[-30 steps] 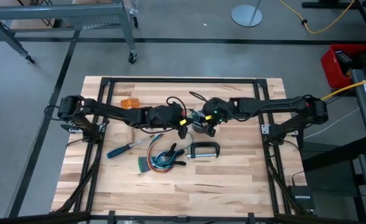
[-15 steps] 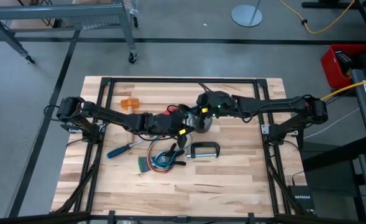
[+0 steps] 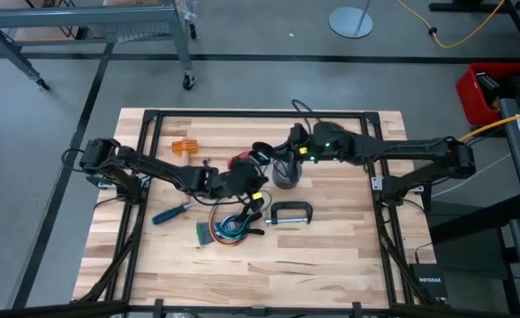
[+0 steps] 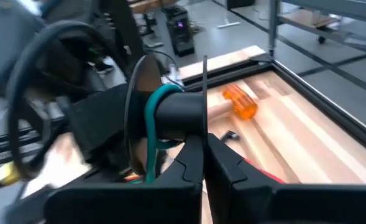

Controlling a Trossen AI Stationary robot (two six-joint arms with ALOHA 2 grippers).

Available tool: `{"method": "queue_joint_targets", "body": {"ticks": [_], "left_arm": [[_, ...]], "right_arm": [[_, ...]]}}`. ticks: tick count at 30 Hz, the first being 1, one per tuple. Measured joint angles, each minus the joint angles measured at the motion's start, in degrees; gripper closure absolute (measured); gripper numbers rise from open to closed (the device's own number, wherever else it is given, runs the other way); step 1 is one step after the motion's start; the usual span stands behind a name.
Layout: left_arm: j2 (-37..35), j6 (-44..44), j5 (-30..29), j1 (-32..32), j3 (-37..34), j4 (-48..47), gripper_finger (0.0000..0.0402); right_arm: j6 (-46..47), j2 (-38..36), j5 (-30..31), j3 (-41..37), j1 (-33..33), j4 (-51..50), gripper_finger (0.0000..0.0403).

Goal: Coil cords
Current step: Coil the blue wire onto the spool

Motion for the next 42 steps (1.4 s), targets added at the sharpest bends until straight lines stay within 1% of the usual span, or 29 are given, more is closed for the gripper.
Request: {"method": "queue_joint_targets", "body": {"ticks": [2,5,9,12,23,27,31,33,35,36,42], "left_arm": [[-0.09,2.03,-1.47,-0.33,0.18,0.38,0.0400],[-0.09,4.45,-2.00,-0.41,0.18,0.34,0.0400],[-0.04,4.99,-1.83,-0.19,0.08,0.03,0.0400],[0.02,5.03,-1.74,0.00,0.05,0.16,0.0400],[0.00,7.65,-0.69,0.07,0.05,0.66,0.0400],[0.00,7.63,0.27,0.07,0.05,0.68,0.0383],[0.40,7.37,0.30,0.09,-0.39,-0.69,0.0357],[0.23,7.23,0.34,0.16,-0.58,0.02,0.0351],[0.04,7.12,0.27,0.16,-0.58,0.61,0.0352],[0.06,7.22,0.30,0.14,-0.58,0.60,0.0354],[0.14,8.64,1.02,0.07,-0.58,0.79,0.0369]], "right_arm": [[-0.34,-2.11,-2.94,0.00,-0.59,-2.01,0.0401],[-0.77,-5.15,-6.24,0.00,-1.30,-8.37,0.0401],[-1.79,-7.81,-7.40,0.00,-1.25,-17.58,0.0401],[-1.79,-8.29,-9.30,0.00,-1.21,-20.46,0.0401],[-1.73,-8.29,-14.42,0.00,-1.21,-15.59,0.0401],[-1.75,-8.29,-15.09,0.00,-1.21,-14.68,0.0401],[-1.62,-8.62,-19.97,0.37,-1.21,-12.98,0.0401],[-1.60,-8.56,-24.15,0.32,-1.21,-13.11,0.0401],[-1.16,-8.45,-27.09,0.24,-1.14,-13.34,0.0401],[-0.39,-8.51,-27.50,0.22,-1.14,-13.41,0.0401],[0.18,-8.60,-27.59,0.17,-1.16,-13.84,0.0401]]}}
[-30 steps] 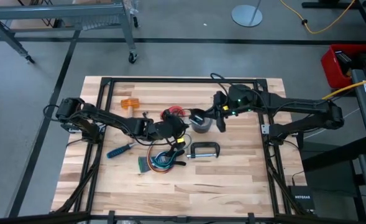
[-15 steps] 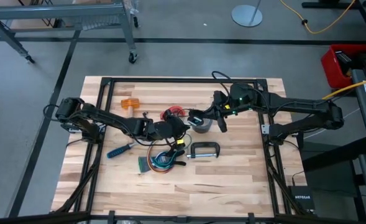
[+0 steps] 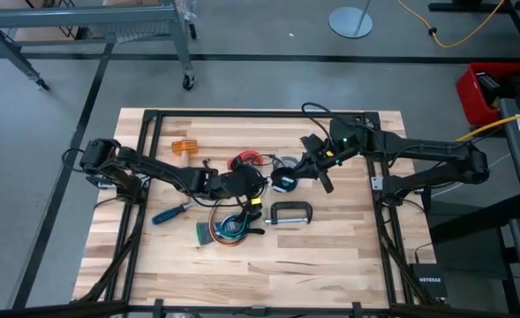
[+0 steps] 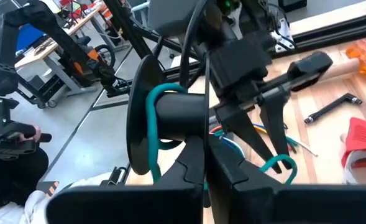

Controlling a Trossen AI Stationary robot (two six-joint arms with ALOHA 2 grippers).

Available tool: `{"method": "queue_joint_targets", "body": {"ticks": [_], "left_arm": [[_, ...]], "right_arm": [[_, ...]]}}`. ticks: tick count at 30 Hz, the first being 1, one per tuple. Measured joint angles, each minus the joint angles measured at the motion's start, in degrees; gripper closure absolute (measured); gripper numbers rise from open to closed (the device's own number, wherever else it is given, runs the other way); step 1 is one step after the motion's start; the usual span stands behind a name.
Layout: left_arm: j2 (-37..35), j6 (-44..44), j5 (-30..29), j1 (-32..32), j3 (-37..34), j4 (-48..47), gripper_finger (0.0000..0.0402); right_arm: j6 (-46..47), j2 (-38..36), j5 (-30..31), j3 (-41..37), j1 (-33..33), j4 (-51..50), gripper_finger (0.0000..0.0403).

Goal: Coil cords
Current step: Coil the blue wire onto the spool

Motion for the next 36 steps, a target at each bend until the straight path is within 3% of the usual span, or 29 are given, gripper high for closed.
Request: {"method": "queue_joint_targets", "body": {"ticks": [4,17,36], "left_arm": [[1.64,5.51,3.30,-0.53,0.00,0.27,0.0357],[6.77,9.67,3.58,-0.62,0.02,9.13,0.0289],[6.90,9.69,4.21,-0.57,0.09,8.51,0.0352]], "right_arm": [[0.00,0.00,0.07,0.00,0.00,-0.10,0.0401],[-0.26,0.04,0.22,-0.02,-0.04,-0.13,0.0401],[-0.38,-0.93,0.26,-0.09,-0.04,0.49,0.0401]]}}
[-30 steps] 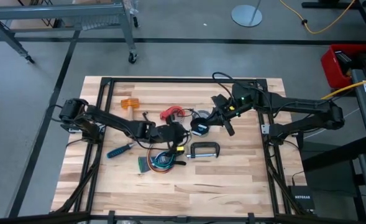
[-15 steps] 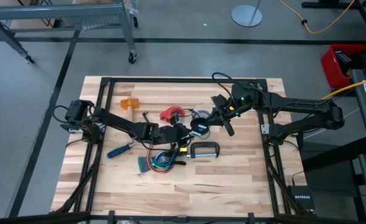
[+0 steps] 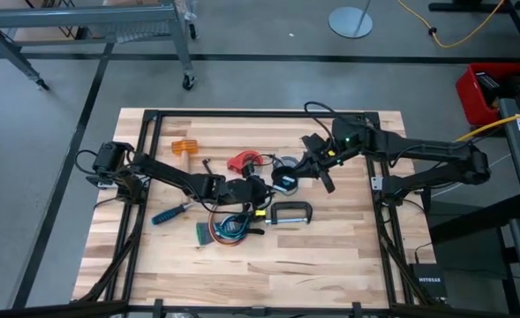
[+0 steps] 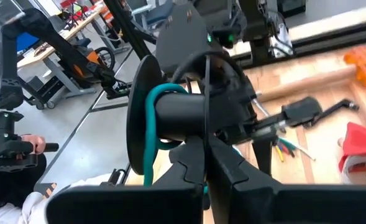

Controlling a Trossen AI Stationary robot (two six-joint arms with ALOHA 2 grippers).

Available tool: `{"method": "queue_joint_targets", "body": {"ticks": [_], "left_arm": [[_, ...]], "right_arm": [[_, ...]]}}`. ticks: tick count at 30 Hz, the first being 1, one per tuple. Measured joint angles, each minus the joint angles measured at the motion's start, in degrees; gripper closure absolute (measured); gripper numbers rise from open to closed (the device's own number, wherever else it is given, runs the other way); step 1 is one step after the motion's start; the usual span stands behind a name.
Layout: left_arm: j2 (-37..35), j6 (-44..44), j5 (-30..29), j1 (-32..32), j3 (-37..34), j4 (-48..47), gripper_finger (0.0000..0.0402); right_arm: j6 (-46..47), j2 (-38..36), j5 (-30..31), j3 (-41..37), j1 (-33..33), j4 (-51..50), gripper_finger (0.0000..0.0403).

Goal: Coil cords
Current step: Coil the blue wire onto the spool

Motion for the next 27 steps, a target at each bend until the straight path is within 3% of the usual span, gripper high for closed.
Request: {"method": "queue_joint_targets", "body": {"ticks": [5,13,21,27], "left_arm": [[0.00,-1.38,-0.04,0.24,0.02,-1.54,0.0394],[-0.02,-9.79,-0.04,1.62,0.04,-3.85,0.0397],[-0.02,-15.22,-0.04,2.77,0.04,-6.98,0.0399],[-0.02,-15.55,0.14,3.69,0.04,-6.99,0.0400]], "right_arm": [[-0.01,-1.86,0.02,0.00,0.00,-0.89,0.0401],[-0.03,-4.55,0.61,0.00,0.02,-13.68,0.0401],[-1.77,-4.62,9.66,0.00,0.02,-30.04,0.0401],[-1.80,-4.55,15.44,0.00,0.07,-35.65,0.0401]]}}
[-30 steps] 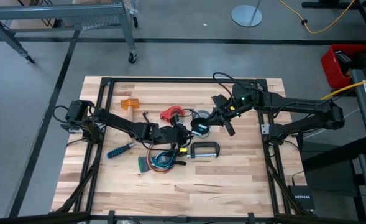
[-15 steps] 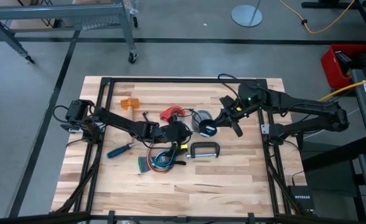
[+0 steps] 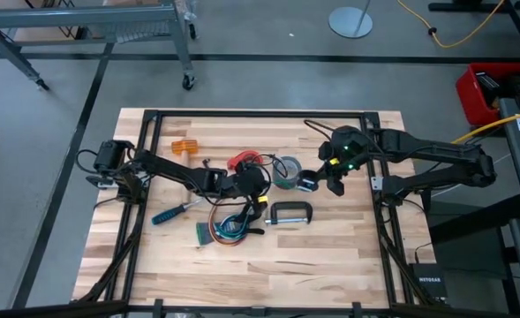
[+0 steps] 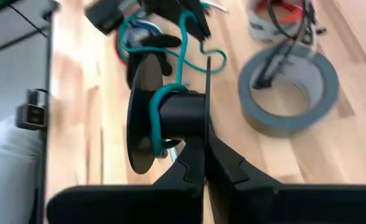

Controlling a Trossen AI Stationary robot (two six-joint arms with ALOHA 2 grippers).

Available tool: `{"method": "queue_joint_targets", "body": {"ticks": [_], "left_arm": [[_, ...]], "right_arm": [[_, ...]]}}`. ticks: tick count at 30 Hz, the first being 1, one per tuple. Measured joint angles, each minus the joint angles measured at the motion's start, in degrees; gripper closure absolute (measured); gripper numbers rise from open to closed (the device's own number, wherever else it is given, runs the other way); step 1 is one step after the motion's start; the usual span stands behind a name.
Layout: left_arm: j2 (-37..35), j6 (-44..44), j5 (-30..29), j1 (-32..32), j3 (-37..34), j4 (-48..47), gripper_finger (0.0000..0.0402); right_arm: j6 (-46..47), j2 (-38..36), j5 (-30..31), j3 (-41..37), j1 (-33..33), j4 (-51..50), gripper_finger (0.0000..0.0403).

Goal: Coil cords
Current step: Coil the blue wire onto the spool

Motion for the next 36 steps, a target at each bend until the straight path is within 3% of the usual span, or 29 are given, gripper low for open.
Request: {"method": "queue_joint_targets", "body": {"ticks": [9,22,28,36], "left_arm": [[-0.02,-2.07,0.22,3.16,0.00,0.22,0.0401],[-0.04,-7.89,12.55,8.59,4.28,0.32,0.0401],[-0.08,-14.55,18.55,9.87,7.37,0.40,0.0402],[-0.09,-15.23,19.54,9.31,9.65,0.46,0.0401]], "right_arm": [[-1.69,1.76,1.76,-2.71,0.00,-2.05,0.0401],[-2.05,9.22,10.72,-4.76,0.02,-0.53,0.0401],[4.74,13.36,13.60,-4.76,0.00,6.81,0.0401],[7.46,17.58,13.65,-4.76,-0.02,18.84,0.0401]]}}
